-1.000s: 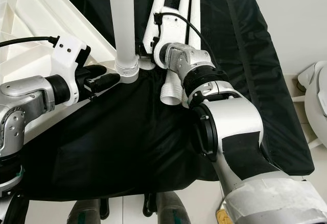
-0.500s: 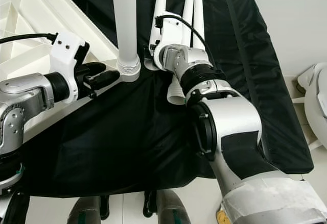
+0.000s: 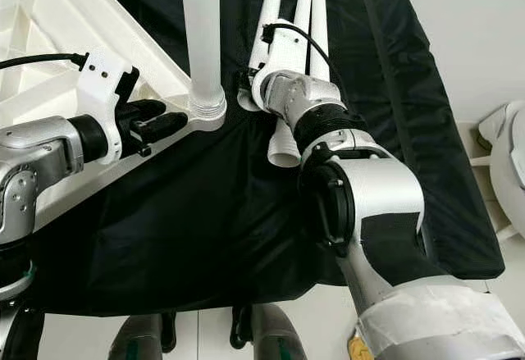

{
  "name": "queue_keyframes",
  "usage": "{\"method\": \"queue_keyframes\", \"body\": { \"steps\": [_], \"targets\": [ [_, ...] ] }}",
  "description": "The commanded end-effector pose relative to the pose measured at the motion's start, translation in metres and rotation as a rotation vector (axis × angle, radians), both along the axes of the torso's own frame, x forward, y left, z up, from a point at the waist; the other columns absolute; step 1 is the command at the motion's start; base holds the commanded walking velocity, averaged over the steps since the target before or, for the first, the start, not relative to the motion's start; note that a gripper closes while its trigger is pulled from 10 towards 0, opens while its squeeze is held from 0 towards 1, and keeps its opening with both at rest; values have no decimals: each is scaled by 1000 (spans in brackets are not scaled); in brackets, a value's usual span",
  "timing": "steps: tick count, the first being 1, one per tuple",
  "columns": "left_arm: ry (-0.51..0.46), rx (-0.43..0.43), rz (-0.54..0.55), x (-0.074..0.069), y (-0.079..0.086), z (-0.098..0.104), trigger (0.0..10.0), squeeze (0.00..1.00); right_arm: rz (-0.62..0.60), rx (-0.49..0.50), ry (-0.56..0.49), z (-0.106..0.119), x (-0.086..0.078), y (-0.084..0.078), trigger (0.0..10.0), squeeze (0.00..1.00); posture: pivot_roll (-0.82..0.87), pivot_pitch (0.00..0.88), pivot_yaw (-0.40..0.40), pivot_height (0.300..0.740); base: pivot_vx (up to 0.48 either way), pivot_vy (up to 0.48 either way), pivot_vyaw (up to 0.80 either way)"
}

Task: Building children table

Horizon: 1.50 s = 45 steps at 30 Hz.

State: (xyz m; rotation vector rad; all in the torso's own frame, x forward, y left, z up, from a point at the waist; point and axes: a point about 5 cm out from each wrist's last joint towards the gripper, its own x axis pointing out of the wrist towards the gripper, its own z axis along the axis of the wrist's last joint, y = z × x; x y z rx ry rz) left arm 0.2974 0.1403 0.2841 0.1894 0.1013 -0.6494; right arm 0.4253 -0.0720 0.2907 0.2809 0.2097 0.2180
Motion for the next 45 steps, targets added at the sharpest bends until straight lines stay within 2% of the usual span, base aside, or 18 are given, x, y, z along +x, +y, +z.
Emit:
{"method": "queue_keyframes", "body": {
  "steps": [1, 2, 4, 7, 16, 24, 28, 29, 35, 41, 45],
  "targets": [
    [-21, 10, 45, 2, 2, 1, 10000, 0, -72, -37, -70, -3, 3, -15, 7765, 0, 106, 336, -106, 740, 0, 0, 0],
    [-21, 10, 42, 2, 1, 1, 10000, 0, -70, 9, -85, -2, 3, -16, 10000, 0, 103, 334, -100, 740, 0, 0, 0],
    [-21, 10, 38, 2, 1, 1, 10000, 0, -67, 71, -96, -2, 4, -18, 10000, 0, 103, 334, -100, 740, 0, 0, 0],
    [-15, 6, 32, 3, 1, 0, 10000, 0, -74, 64, -132, -4, 4, -23, 10000, 0, 94, 330, -89, 740, 0, 0, 0],
    [-6, 5, 20, 6, 3, -1, 10000, 0, -110, 118, -121, -15, 4, -33, 10000, 0, 81, 331, -76, 740, 0, 0, 0],
    [-5, 10, 8, 8, 1, 0, 10000, 0, -46, 136, -42, -26, 0, -13, 10000, 0, 79, 340, -74, 740, 0, 0, 0],
    [1, 15, 4, 8, 1, -2, 10000, 0, -24, 108, 65, -32, -2, -3, 10000, 0, 80, 344, -71, 740, 0, 0, 0],
    [1, 15, 4, 8, 1, -2, 10000, 0, -24, 108, 65, -32, -2, -3, 10000, 0, 80, 344, -71, 740, 0, 0, 0],
    [13, 10, -2, 7, 0, -4, 10000, 0, 23, 118, 148, -17, -5, 4, 10000, 0, 77, 350, -79, 740, 0, 0, 0],
    [28, 11, 1, 6, 1, -9, 10000, 0, 48, 97, 145, 0, -8, 6, 10000, 0, 74, 354, -85, 740, 0, 0, 0],
    [35, 10, 3, 6, 1, -10, 10000, 0, 34, 44, 121, 10, -11, 4, 10000, 0, 70, 366, -87, 740, 0, 0, 0]
  ]
}}
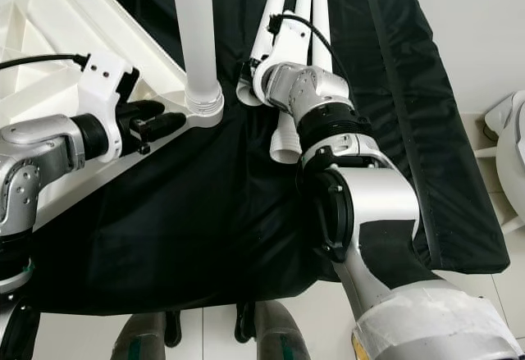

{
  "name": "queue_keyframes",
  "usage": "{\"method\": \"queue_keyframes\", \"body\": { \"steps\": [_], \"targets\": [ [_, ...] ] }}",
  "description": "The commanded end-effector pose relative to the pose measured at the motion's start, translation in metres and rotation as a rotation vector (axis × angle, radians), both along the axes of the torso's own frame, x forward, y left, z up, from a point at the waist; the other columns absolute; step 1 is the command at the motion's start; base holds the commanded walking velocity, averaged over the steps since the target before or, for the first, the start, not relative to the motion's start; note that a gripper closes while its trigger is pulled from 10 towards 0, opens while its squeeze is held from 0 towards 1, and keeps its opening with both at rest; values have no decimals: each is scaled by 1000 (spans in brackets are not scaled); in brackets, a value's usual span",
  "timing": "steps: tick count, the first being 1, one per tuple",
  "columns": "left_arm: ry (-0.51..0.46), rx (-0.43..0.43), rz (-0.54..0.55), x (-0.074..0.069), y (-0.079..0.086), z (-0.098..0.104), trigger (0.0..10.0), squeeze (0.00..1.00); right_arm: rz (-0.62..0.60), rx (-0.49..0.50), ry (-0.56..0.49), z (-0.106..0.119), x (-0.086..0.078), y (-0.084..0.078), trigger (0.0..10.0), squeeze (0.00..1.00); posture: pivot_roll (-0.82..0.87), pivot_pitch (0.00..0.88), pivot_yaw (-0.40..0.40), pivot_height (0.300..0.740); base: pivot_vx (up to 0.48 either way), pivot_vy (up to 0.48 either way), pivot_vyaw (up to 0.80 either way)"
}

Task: Building children table

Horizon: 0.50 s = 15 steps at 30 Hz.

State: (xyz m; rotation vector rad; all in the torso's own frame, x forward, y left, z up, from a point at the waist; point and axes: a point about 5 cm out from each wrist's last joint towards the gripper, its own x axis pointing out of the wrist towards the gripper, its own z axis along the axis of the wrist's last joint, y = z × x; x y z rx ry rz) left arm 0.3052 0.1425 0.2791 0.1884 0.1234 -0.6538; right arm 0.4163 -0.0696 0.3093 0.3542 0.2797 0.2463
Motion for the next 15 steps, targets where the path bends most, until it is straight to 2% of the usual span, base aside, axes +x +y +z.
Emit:
{"method": "queue_keyframes", "body": {
  "steps": [1, 5, 9, 14, 15],
  "targets": [
    [14, 4, 6, -2, -1, -5, 10000, 0, 5, -25, 47, -9, -2, 2, 10000, 0, 70, 366, -87, 740, 0, 0, 0],
    [16, 6, 9, -1, 0, -5, 10000, 0, 11, -23, 51, -1, -12, 2, 10000, 0, 70, 368, -86, 740, 0, 0, 0],
    [26, 8, 11, 0, 2, -7, 10000, 0, -17, -54, -9, 1, -25, -4, 10000, 0, 63, 367, -72, 740, 0, 0, 0],
    [28, 10, 10, 1, 3, -8, 10000, 0, -38, -60, -58, 5, -34, -10, 10000, 0, 61, 363, -68, 740, 0, 0, 0],
    [27, 13, 10, 2, 3, -8, 10000, 0, -44, -58, -108, 10, -40, -14, 10000, 0, 59, 353, -64, 740, 0, 0, 0]
  ]
}}
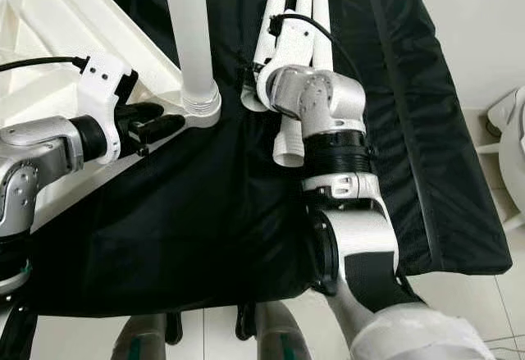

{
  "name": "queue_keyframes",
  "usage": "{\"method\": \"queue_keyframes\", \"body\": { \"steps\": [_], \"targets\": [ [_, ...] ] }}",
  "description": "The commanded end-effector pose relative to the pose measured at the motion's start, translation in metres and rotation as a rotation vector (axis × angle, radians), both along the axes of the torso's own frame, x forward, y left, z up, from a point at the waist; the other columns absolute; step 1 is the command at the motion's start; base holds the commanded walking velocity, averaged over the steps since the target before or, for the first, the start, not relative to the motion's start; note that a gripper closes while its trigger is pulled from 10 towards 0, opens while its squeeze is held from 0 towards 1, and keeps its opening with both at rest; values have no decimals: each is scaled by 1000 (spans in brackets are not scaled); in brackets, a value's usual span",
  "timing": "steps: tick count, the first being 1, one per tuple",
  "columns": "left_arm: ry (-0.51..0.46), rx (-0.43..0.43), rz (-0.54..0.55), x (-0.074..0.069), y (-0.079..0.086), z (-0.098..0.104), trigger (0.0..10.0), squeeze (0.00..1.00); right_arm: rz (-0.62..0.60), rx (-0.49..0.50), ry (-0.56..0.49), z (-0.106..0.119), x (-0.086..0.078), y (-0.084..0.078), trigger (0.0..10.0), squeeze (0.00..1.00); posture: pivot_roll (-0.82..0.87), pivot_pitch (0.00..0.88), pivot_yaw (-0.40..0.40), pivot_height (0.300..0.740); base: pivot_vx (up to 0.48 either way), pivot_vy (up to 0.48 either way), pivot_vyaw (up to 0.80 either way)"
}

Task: Building children table

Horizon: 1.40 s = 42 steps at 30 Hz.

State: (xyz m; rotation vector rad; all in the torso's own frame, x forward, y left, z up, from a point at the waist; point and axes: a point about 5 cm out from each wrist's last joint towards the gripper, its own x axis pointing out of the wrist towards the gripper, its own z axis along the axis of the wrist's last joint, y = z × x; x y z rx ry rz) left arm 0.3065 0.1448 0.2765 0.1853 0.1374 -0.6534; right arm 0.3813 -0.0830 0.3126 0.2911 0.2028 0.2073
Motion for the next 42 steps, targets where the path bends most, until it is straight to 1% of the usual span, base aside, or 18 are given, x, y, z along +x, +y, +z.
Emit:
{"method": "queue_keyframes", "body": {
  "steps": [1, 3, 6, 8, 12, 15, 17, 20, 23, 26, 27, 29, 30, 31, 32, 34, 39, 42],
  "targets": [
    [12, 13, 9, 1, 1, -5, 10000, 0, -1, 2, -66, 11, -10, -3, 10000, 0, 59, 353, -64, 740, 0, 0, 0],
    [11, 14, 9, 2, 1, -5, 10000, 0, -2, 1, -89, 13, -13, -5, 10000, 0, 59, 353, -64, 740, 0, 0, 0],
    [4, 19, 6, 5, 2, -3, 10000, 0, -22, -10, -244, 27, -26, -9, 10000, 0, 51, 334, -54, 740, 0, 0, 0],
    [2, 19, 5, 5, 2, -3, 10000, 0, -23, -7, -272, 30, -29, -9, 10000, 0, 51, 334, -54, 740, 0, 0, 0],
    [-8, 20, 4, 8, 2, -1, 10000, 0, -29, -14, -386, 34, -38, -11, 10000, 0, 54, 321, -51, 740, 0, 0, 0],
    [-9, 20, 4, 9, 3, -2, 10000, 0, -46, -48, -476, 27, -44, -13, 10000, 0, 57, 307, -47, 740, 0, 0, 0],
    [-15, 12, 4, 9, 4, -3, 10000, 0, -48, -77, -490, 15, -47, -15, 10000, 0, 59, 299, -45, 740, 0, 0, 0],
    [-16, -38, 2, 10, 4, -4, 10000, 0, -60, -69, -501, 0, -51, -24, 10000, 0, 60, 273, -35, 740, 0, 0, 0],
    [-17, -52, 0, 11, 4, -5, 10000, 0, -65, -68, -508, -3, -52, -27, 10000, 0, 60, 268, -33, 740, 0, 0, 0],
    [-4, -111, -3, 11, 3, -10, 10000, 0, -36, 4, -597, -8, -59, -36, 10000, 0, 50, 231, -14, 740, 0, 0, 0],
    [-4, -111, -3, 11, 3, -10, 10000, 0, -36, 4, -597, -8, -59, -36, 10000, 0, 50, 231, -14, 740, 0, 0, 0],
    [-1, -123, 2, 11, 2, -15, 10000, 0, 31, 110, -668, -10, -66, -42, 10000, 0, 37, 205, -4, 740, 0, 0, 0],
    [4, -137, 7, 11, 2, -17, 10000, 0, 58, 166, -683, -12, -68, -45, 10000, 0, 37, 205, -4, 740, 0, 0, 0],
    [4, -137, 7, 11, 2, -17, 10000, 0, 58, 166, -683, -12, -68, -45, 10000, 0, 37, 205, -4, 740, 0, 0, 0],
    [5, -159, 17, 12, 1, -20, 10000, 0, 112, 245, -698, -17, -71, -50, 10000, 0, 26, 181, 2, 740, 0, 0, 0],
    [10, -170, 21, 12, 1, -21, 10000, 0, 135, 276, -697, -19, -73, -51, 10000, 0, 26, 181, 2, 740, 0, 0, 0],
    [15, -206, 24, 12, -1, -27, 10000, 0, 153, 271, -711, -28, -76, -52, 10000, 0, 20, 160, 6, 740, 0, 0, 0],
    [-12, -220, 38, 11, -4, -30, 10000, 0, 166, 212, -759, -37, -83, -54, 10000, 0, 16, 143, 6, 740, 0, 0, 0]
  ]
}}
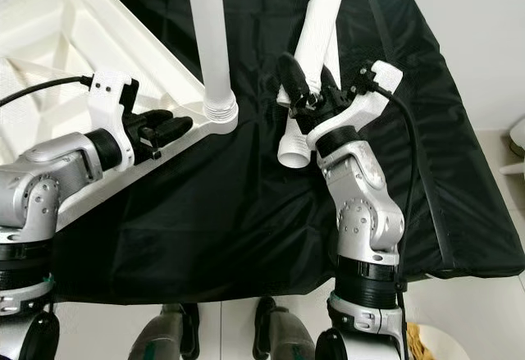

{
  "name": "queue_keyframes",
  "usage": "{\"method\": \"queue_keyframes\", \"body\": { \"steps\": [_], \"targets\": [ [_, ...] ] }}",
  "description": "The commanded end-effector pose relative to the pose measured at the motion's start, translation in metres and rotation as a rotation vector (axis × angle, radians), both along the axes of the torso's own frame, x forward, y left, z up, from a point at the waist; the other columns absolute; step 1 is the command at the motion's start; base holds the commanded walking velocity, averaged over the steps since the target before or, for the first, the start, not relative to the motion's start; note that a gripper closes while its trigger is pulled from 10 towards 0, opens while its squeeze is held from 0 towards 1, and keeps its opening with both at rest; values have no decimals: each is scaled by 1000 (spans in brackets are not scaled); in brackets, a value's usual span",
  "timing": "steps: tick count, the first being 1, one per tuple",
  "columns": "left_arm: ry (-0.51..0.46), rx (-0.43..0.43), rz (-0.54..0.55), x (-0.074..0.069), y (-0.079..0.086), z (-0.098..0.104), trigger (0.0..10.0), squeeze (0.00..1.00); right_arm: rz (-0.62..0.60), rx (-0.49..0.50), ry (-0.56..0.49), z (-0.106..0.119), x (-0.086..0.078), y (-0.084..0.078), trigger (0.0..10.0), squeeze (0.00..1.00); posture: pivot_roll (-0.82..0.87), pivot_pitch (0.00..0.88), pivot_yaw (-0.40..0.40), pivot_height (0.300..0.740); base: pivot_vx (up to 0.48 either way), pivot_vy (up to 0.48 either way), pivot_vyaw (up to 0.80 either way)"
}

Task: Building children table

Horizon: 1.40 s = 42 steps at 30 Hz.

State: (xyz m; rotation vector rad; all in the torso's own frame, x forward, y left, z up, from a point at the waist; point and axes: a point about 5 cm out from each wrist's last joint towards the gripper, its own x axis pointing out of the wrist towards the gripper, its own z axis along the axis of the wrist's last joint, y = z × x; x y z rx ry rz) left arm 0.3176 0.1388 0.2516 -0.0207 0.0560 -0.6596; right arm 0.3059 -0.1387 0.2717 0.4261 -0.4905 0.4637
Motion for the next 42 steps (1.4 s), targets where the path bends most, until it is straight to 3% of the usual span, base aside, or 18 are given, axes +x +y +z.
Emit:
{"method": "queue_keyframes", "body": {
  "steps": [1, 10, 14, 18, 22, 27, 42],
  "targets": [
    [1, -3, 37, 0, 2, -6, 10000, 0, -1, -30, -78, 3, -7, 1, 10000, 0, 16, 143, 6, 740, 0, 0, 0],
    [-24, -69, 16, -2, 1, -3, 10000, 0, -26, -68, -127, -11, -11, -5, 10000, 0, 11, 118, 18, 740, 0, 0, 0],
    [-34, -105, -23, -3, 3, 1, 10000, 0, 3, -103, -198, -8, -14, -2, 10000, 0, 6, 105, 21, 740, 0, 0, 0],
    [-38, -106, -31, -2, 3, 2, 10000, 0, 16, -128, -214, -8, -15, 0, 10000, 0, 2, 100, 20, 740, 0, 0, 0],
    [-44, -98, -50, -3, -3, -3, 10000, 0, 47, -235, -257, -17, -17, 8, 10000, 0, -13, 89, 24, 740, 0, 0, 0],
    [-36, -102, -42, -3, -2, -6, 10000, 0, 42, -263, -280, -21, -19, 12, 10000, 0, -13, 88, 30, 740, 0, 0, 0],
    [-65, -89, -104, 1, 4, 12, 10000, 0, 136, -401, -429, -18, -29, 33, 10000, 0, 9, 77, 53, 740, 0, 0, 0]
  ]
}}
